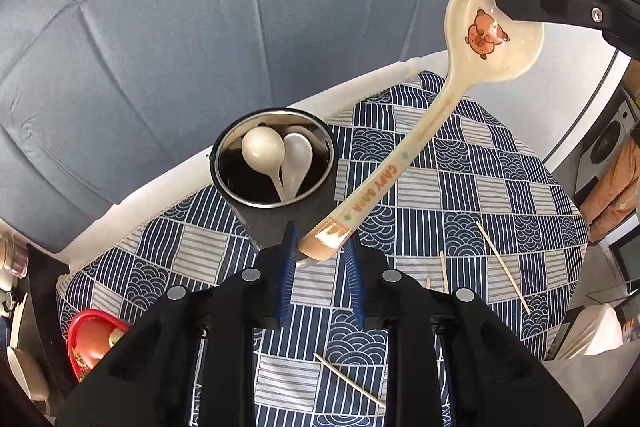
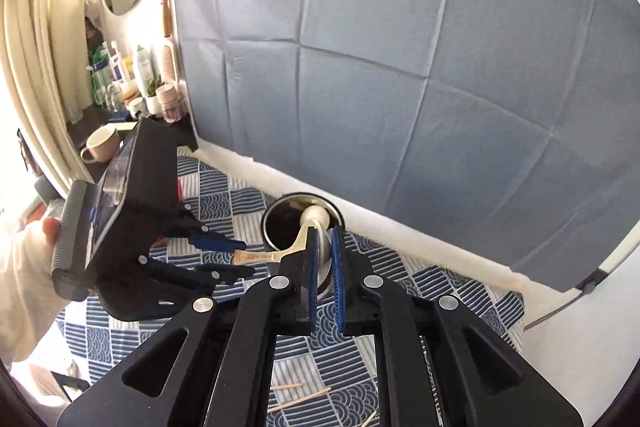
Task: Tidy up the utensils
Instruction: 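Lower the spoon into the black holder and open the right gripper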
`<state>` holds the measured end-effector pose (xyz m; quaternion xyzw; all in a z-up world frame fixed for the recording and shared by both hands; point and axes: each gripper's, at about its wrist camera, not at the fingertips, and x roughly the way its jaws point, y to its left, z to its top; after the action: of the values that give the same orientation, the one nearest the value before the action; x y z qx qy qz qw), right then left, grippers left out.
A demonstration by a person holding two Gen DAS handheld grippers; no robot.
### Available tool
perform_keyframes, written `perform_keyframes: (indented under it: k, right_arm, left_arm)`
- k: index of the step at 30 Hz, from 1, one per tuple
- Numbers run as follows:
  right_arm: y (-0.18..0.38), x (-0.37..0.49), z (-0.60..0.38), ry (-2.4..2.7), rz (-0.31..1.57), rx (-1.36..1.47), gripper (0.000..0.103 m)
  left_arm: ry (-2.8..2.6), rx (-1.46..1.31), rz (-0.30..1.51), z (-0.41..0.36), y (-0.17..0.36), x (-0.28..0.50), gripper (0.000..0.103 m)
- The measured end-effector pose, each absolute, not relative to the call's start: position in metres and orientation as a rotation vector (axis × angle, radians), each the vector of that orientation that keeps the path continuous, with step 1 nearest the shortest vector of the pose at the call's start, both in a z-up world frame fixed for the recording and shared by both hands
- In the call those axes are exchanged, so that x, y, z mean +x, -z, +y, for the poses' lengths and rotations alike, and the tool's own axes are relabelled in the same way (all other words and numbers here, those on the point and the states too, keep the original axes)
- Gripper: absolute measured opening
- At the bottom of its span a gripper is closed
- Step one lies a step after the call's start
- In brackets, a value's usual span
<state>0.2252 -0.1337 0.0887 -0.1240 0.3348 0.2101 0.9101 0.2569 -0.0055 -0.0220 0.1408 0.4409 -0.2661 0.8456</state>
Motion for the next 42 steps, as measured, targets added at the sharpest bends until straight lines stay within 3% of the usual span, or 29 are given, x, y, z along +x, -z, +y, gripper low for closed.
perform_keyframes:
  k: [20, 22, 23, 24, 25, 26, 29, 42]
  right_arm:
    - [-0.089, 0.28, -0.122, -0.358, 0.672, -0.277, 0.008]
    - [-0.086, 0.283, -0.123, -0.364, 0.665, -0.264, 0.008]
    - [-0.085, 0.283, -0.126, -0.36, 0.663, -0.253, 0.012]
    - [-0.084, 0.284, -0.128, -0.357, 0.662, -0.241, 0.016]
    - [-0.084, 0.284, -0.132, -0.354, 0.661, -0.225, 0.033]
    - [-0.083, 0.284, -0.136, -0.35, 0.656, -0.209, 0.05]
    - [-0.082, 0.283, -0.147, -0.345, 0.648, -0.16, 0.059]
    - [-0.042, 0.267, -0.175, -0.305, 0.756, -0.108, 0.076]
  left_arm:
    - [0.634, 0.236, 0.936, -0.017, 0.035, 0.331, 0.023]
    - [0.641, 0.217, 0.929, -0.014, 0.036, 0.332, 0.029]
    - [0.65, 0.198, 0.927, -0.012, 0.036, 0.332, 0.035]
    - [0.654, 0.177, 0.922, -0.009, 0.035, 0.331, 0.054]
    - [0.654, 0.157, 0.914, -0.005, 0.034, 0.33, 0.068]
    - [0.653, 0.136, 0.906, -0.001, 0.034, 0.329, 0.069]
    - [0.622, 0.107, 0.908, 0.009, 0.035, 0.327, 0.074]
    - [0.513, 0.068, 0.96, 0.044, 0.054, 0.298, 0.089]
